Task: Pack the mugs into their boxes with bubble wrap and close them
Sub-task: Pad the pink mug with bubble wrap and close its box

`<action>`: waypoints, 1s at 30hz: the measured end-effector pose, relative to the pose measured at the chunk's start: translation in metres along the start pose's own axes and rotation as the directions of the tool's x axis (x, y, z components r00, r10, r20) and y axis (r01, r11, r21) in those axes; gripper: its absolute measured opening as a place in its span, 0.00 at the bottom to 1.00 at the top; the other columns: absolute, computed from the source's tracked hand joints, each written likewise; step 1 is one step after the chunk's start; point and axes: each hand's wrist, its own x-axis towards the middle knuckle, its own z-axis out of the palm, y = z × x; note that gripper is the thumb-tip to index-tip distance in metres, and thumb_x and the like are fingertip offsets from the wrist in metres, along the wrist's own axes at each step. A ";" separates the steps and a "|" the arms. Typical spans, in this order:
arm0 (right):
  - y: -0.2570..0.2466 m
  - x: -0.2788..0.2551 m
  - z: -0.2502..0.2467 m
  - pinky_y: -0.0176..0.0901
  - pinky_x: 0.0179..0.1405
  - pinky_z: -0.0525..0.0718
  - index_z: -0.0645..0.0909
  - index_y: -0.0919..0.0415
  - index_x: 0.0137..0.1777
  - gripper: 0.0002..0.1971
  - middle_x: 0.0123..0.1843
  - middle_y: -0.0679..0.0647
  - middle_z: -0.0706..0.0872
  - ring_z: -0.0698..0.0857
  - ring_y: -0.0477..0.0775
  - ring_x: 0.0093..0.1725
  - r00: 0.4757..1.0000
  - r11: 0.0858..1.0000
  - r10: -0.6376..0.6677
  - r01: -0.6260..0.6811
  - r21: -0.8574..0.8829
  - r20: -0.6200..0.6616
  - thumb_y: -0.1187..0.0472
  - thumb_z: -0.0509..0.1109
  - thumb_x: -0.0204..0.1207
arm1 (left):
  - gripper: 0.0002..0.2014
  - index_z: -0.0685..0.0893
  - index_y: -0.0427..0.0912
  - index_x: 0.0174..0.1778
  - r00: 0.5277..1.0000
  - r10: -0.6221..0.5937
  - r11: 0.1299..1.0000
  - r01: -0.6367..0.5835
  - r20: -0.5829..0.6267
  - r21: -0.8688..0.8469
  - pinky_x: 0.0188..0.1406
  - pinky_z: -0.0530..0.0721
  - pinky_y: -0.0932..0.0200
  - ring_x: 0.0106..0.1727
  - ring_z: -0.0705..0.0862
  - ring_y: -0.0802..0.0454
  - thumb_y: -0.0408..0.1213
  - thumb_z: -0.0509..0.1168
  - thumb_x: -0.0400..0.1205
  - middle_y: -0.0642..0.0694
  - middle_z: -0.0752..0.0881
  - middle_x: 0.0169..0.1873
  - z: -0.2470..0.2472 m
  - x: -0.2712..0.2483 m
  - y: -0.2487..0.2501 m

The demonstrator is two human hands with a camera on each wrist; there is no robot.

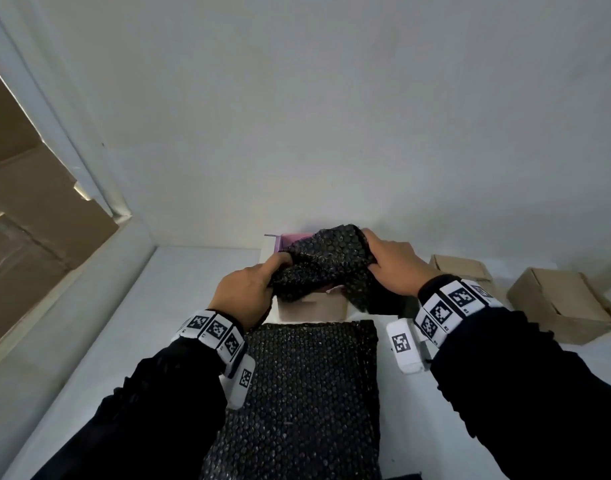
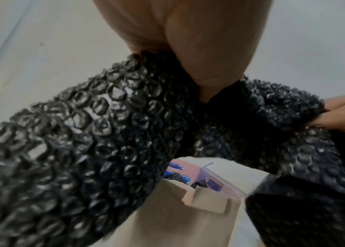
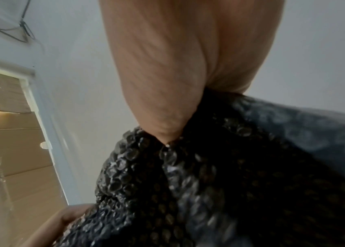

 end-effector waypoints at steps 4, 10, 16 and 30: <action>0.009 0.022 -0.014 0.55 0.67 0.63 0.62 0.51 0.73 0.25 0.50 0.53 0.78 0.76 0.58 0.58 0.997 1.000 -0.003 0.003 0.004 -0.072 0.47 0.62 0.78 | 0.22 0.76 0.54 0.64 0.999 -0.042 0.959 0.032 -0.029 -0.281 0.49 0.81 0.52 0.49 0.82 0.45 0.36 0.59 0.73 0.47 0.81 0.53 0.004 0.020 0.001; 0.022 0.049 -0.028 0.55 0.61 0.59 0.72 0.47 0.52 0.20 0.50 0.50 0.77 0.70 0.57 0.62 0.971 0.991 0.038 -0.005 0.136 -0.238 0.33 0.49 0.78 | 0.20 0.78 0.45 0.70 0.970 -0.132 0.858 0.009 -0.202 -0.513 0.60 0.70 0.75 0.55 0.75 0.66 0.41 0.58 0.82 0.48 0.73 0.54 0.020 0.046 0.014; 0.029 0.070 -0.023 0.50 0.57 0.58 0.83 0.42 0.55 0.12 0.47 0.43 0.76 0.74 0.55 0.57 0.860 0.990 -0.140 0.123 -0.067 -0.490 0.53 0.69 0.72 | 0.21 0.80 0.42 0.68 0.932 -0.182 0.916 0.045 -0.313 -0.399 0.58 0.75 0.72 0.54 0.76 0.57 0.30 0.70 0.78 0.44 0.73 0.58 0.050 0.071 0.023; 0.010 0.102 0.052 0.64 0.71 0.56 0.82 0.43 0.49 0.05 0.51 0.48 0.73 0.68 0.59 0.67 0.921 0.912 -0.184 0.290 -0.289 0.344 0.52 0.65 0.76 | 0.25 0.90 0.51 0.51 0.925 -0.059 0.972 -0.033 0.375 0.234 0.62 0.68 0.49 0.65 0.72 0.47 0.56 0.48 0.84 0.53 0.83 0.57 0.104 0.074 -0.014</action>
